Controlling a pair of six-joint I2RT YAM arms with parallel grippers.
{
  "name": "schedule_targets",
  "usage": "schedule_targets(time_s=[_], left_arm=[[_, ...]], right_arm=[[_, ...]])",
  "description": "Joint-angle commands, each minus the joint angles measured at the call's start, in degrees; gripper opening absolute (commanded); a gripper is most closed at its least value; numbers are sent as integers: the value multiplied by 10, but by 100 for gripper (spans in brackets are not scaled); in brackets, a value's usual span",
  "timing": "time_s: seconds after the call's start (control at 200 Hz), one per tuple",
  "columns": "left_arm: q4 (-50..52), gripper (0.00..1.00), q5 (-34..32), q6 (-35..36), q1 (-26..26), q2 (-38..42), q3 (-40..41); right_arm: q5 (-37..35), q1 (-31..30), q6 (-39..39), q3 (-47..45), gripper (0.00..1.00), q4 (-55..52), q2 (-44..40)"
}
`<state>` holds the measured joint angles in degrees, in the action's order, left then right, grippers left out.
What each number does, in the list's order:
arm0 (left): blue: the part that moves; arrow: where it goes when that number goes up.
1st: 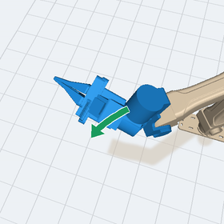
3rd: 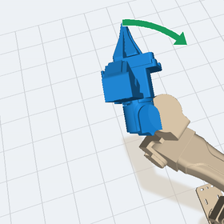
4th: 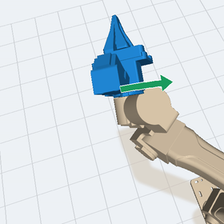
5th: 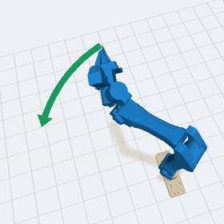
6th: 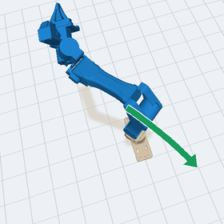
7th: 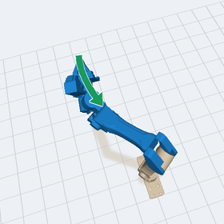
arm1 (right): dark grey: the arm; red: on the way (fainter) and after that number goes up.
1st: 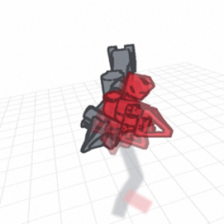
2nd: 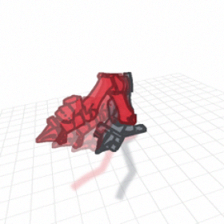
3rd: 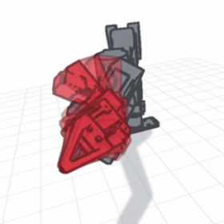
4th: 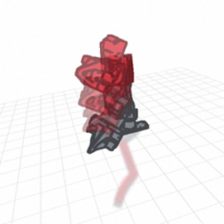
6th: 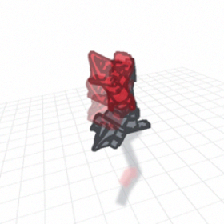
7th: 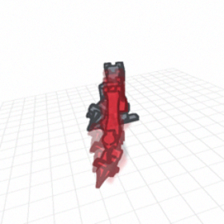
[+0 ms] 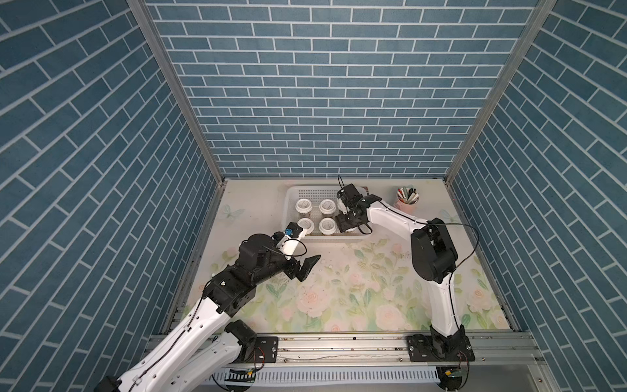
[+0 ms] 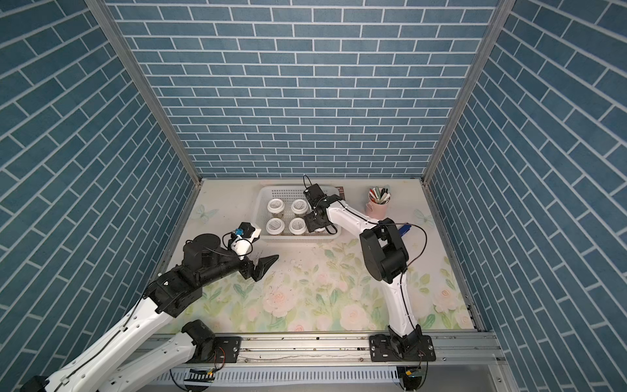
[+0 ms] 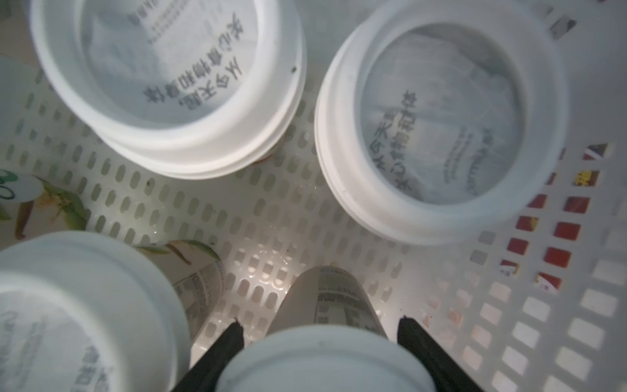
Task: Put the yogurt in the basket
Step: Place the yogurt in the basket.
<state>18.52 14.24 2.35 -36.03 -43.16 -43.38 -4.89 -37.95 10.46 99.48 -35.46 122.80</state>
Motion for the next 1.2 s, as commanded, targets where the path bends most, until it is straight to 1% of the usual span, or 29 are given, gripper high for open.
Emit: schedule_targets(time_s=[0.0,0.83,1.195], left_arm=[[-2,100,2,-1,-2,-1,-10],[-2,100,3,3,-2,-9,-12],[-5,100,3,3,-2,-16,-13]], right_arm=[[5,2,-5,-6,73,5,12],[2,4,-8,-2,76,-3,22],[-1,5,-10,17,80,-16,15]])
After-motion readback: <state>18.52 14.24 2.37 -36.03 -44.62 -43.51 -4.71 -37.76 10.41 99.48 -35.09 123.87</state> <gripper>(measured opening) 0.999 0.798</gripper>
